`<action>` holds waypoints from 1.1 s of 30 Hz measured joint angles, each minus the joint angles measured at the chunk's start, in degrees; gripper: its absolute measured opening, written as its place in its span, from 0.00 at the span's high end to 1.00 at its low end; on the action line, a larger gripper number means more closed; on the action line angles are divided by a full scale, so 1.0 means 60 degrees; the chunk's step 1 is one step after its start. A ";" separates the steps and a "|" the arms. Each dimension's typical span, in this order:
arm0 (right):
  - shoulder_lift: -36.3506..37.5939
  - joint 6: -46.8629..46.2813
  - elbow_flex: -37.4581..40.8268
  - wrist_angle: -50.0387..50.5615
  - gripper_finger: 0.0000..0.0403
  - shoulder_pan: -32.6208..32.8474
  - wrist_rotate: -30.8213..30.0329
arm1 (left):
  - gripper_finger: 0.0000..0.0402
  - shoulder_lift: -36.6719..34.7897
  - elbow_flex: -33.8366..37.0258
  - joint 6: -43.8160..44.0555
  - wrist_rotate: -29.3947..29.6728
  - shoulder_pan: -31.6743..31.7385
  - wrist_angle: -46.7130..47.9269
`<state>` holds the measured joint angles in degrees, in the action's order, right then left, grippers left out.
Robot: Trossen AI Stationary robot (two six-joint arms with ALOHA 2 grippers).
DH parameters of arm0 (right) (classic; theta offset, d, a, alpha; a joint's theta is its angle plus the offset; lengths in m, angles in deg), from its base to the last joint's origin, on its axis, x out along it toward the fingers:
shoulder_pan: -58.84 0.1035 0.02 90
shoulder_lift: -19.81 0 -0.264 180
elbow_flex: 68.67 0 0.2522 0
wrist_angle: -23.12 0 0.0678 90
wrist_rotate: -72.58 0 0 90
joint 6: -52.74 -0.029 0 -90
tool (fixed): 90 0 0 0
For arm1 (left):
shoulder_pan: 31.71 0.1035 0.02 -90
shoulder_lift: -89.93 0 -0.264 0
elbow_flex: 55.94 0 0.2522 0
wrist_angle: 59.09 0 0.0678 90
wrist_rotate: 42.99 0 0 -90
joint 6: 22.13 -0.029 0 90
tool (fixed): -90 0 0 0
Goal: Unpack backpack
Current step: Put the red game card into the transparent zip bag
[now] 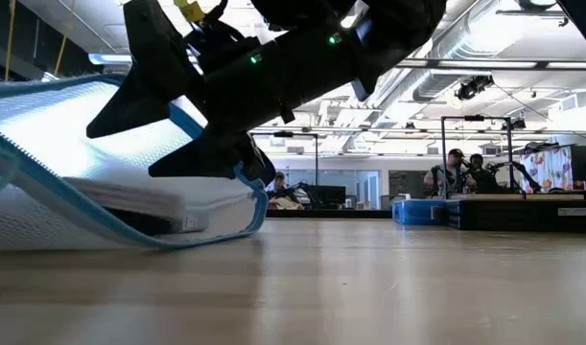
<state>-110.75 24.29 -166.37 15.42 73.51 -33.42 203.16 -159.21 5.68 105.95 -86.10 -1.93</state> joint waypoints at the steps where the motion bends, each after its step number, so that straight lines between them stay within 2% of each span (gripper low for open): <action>1: 0.0002 0.0053 0.0000 0.0048 0.22 0.0001 0.0095 | 1.00 0.0000 0.0000 0.0000 0.0000 0.0000 0.0004; 4: 0.0205 0.0166 0.0000 0.0679 0.26 0.0001 0.0619 | 1.00 0.0000 0.0000 0.0000 0.0000 -0.0016 0.0002; 7: 0.0642 0.0226 -0.0004 0.2151 0.29 0.0012 0.0912 | 1.00 0.0000 0.0000 0.0001 -0.0004 -0.0018 -0.0001; 13: 0.1468 0.0070 0.0000 0.4729 0.37 0.0159 0.0357 | 1.00 0.0000 0.0000 0.0000 -0.0010 -0.0018 -0.0003; 16: 0.1872 -0.0629 -0.0022 0.5858 0.39 0.0190 0.0316 | 1.00 0.0000 0.0000 0.0006 -0.0010 -0.0027 0.0002; 19: 0.1851 -0.1588 -0.0010 0.6902 0.42 0.0190 -0.0248 | 1.00 0.0000 0.0000 0.0004 -0.0013 -0.0029 0.0013; 22: 0.1595 -0.2242 0.0000 0.7283 0.44 0.0069 -0.0455 | 1.00 0.0000 0.0000 0.0007 -0.0011 -0.0076 0.0023; 25: 0.1184 -0.2198 0.0000 0.6884 0.47 -0.0008 -0.0589 | 1.00 -0.0042 0.0004 0.0276 -0.0020 -0.0176 0.0155; 29: 0.0766 -0.2339 -0.0013 0.6243 0.50 -0.0169 -0.0264 | 1.00 -0.0418 0.0004 0.2404 -0.0234 -0.0273 0.1612; 33: 0.0562 -0.2417 -0.0036 0.6076 0.52 -0.0235 -0.0575 | 1.00 -0.0605 0.0004 0.6267 -0.1220 -0.0259 0.4789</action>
<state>-107.38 9.79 -166.59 51.88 72.10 -36.87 199.53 -159.19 43.28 98.63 -87.65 26.81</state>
